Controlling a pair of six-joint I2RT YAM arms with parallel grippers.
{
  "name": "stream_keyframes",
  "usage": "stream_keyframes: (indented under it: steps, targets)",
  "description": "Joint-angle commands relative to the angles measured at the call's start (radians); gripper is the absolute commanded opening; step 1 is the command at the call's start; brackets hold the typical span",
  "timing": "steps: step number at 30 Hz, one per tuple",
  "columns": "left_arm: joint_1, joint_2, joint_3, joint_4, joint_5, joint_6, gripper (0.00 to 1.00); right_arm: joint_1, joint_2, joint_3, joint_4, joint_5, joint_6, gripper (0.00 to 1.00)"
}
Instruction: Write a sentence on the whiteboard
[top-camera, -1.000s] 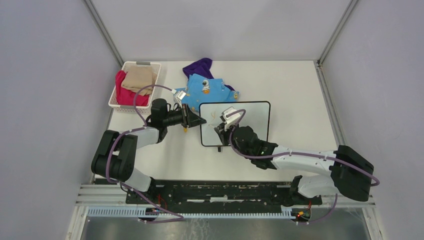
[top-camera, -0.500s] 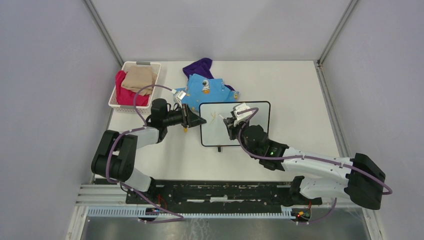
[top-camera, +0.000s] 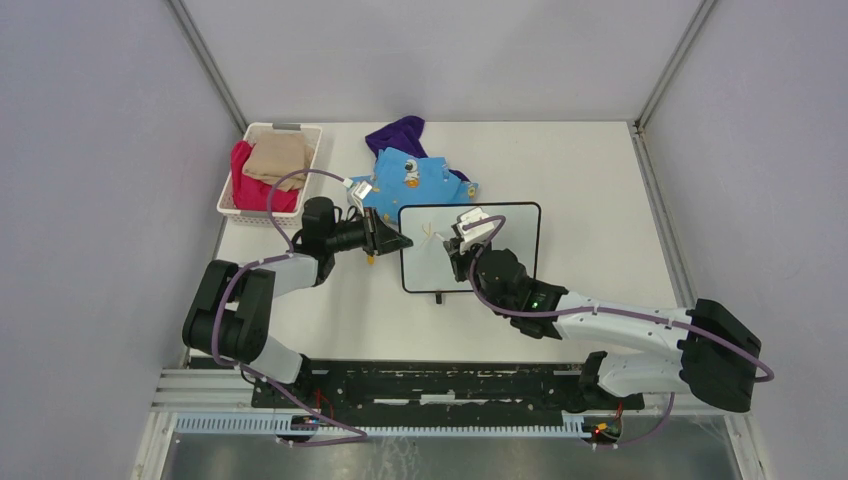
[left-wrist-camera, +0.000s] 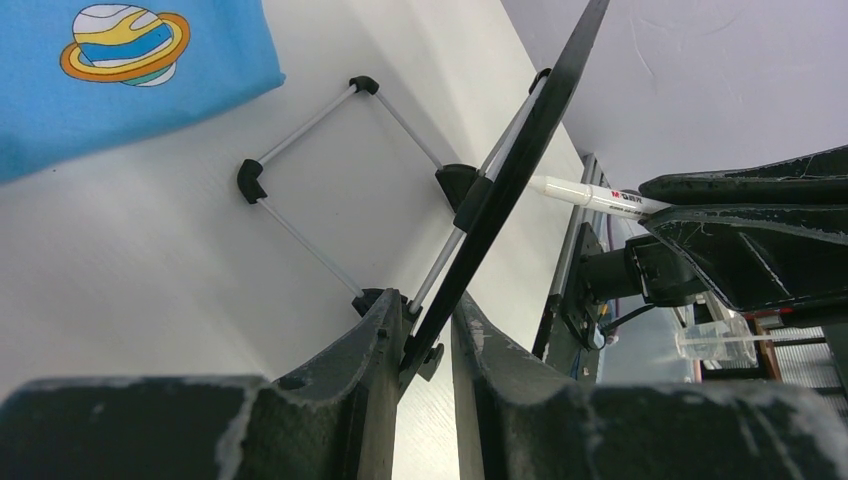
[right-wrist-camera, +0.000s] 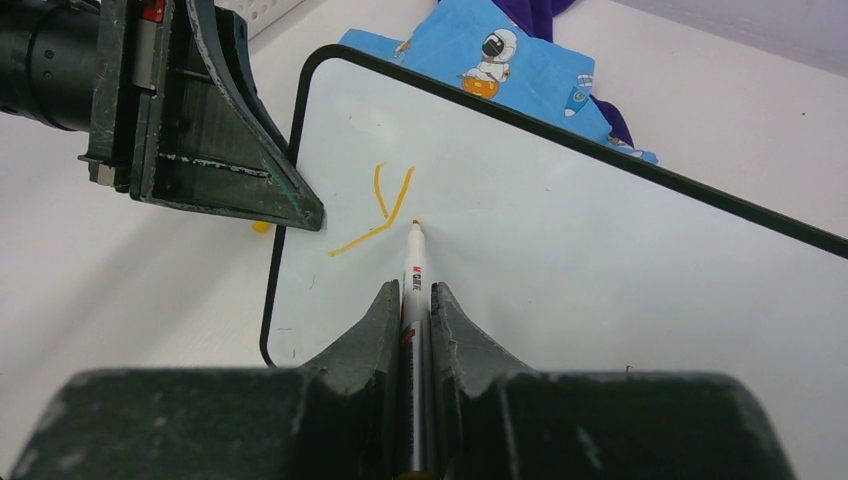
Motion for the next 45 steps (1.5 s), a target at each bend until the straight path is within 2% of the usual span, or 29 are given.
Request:
stream_keyframes:
  steps: [1, 20, 45]
  targets:
    - [0.006, -0.007, 0.031, 0.009, 0.017, 0.015, 0.3, -0.007, 0.014, 0.042, 0.028, 0.006, -0.007, 0.0]
    - [0.006, -0.004, 0.031, 0.007, 0.016, 0.015, 0.3, -0.024, -0.055, -0.054, -0.008, 0.024, 0.007, 0.0]
    - [0.003, -0.002, 0.032, 0.007, 0.019, 0.015, 0.29, -0.037, 0.002, 0.04, 0.009, -0.021, -0.021, 0.0]
